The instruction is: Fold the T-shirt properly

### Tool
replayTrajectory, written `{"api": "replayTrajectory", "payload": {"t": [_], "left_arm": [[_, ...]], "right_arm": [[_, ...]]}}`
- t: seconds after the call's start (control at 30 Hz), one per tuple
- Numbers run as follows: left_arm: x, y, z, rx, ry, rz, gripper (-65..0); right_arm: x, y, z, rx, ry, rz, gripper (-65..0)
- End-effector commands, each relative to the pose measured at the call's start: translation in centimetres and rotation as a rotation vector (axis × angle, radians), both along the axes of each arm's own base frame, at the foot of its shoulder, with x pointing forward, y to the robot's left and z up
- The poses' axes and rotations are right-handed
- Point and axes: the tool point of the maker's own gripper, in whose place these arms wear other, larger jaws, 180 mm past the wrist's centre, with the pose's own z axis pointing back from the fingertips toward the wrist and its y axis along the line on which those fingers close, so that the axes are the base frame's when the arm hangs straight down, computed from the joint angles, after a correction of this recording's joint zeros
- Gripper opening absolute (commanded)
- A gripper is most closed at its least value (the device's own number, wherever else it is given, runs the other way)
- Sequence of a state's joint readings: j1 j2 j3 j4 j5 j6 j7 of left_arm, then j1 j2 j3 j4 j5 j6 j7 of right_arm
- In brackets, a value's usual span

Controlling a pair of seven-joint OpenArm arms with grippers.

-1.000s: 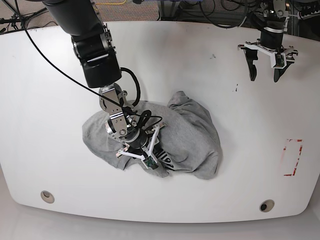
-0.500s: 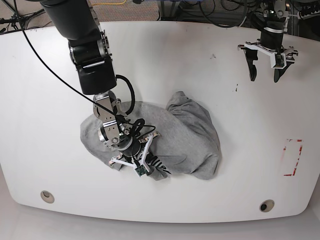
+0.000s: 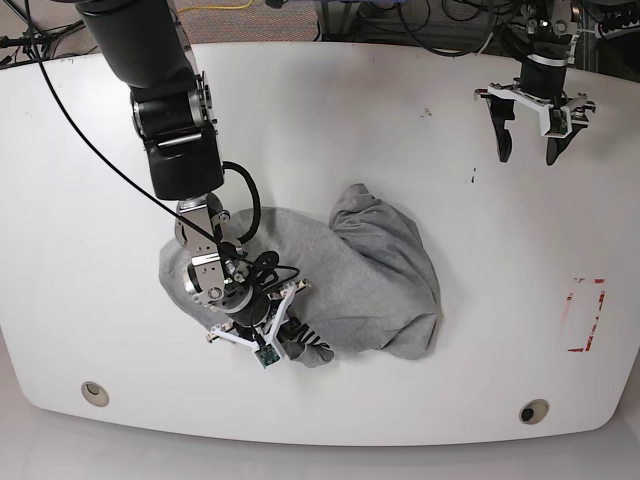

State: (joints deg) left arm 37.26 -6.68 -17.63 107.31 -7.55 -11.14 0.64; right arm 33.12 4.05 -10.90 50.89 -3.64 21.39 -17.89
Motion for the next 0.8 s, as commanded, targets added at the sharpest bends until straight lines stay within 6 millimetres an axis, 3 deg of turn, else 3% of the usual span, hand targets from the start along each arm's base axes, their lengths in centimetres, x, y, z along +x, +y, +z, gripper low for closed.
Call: {"api": "replayTrajectory", "payload": {"t": [0.0, 0.07, 0.27, 0.4, 0.47, 0.53, 0.77], "left_arm": [[0.4, 0.0, 1.3, 0.006, -0.049, -0.004, -22.7], [0.8, -0.5, 1.6, -0.002, -0.066, -0.009, -22.4], [1.5, -1.8, 1.6, -0.023, -0.069, -0.038, -22.0], [2.3, -3.9, 1.3, -0.052, -0.051, -0.085, -21.7], [3.3, -7.1, 1.0, -0.091, -0.032, -0.157, -21.4], [3.8, -8.3, 1.0, -0.103, -0.023, -0.183, -21.0], [5.5, -10.5, 0.6, -0.111, 0.030, -0.224, -20.8]], "right_arm": [[1.2, 1.0, 4.0, 0.037, -0.105, 0.014, -55.8], [-0.3, 2.4, 7.6, 0.040, -0.203, 0.031, -58.6], [-2.4, 2.9, 11.3, 0.052, -0.291, 0.028, -61.5], [-2.0, 3.0, 12.2, 0.047, -0.312, 0.024, -62.0], [-1.3, 3.1, 14.6, 0.035, -0.362, 0.026, -62.6], [-0.9, 3.0, 15.2, 0.028, -0.371, 0.022, -62.7], [0.2, 1.7, 17.8, -0.029, -0.391, 0.010, -63.0]]}}
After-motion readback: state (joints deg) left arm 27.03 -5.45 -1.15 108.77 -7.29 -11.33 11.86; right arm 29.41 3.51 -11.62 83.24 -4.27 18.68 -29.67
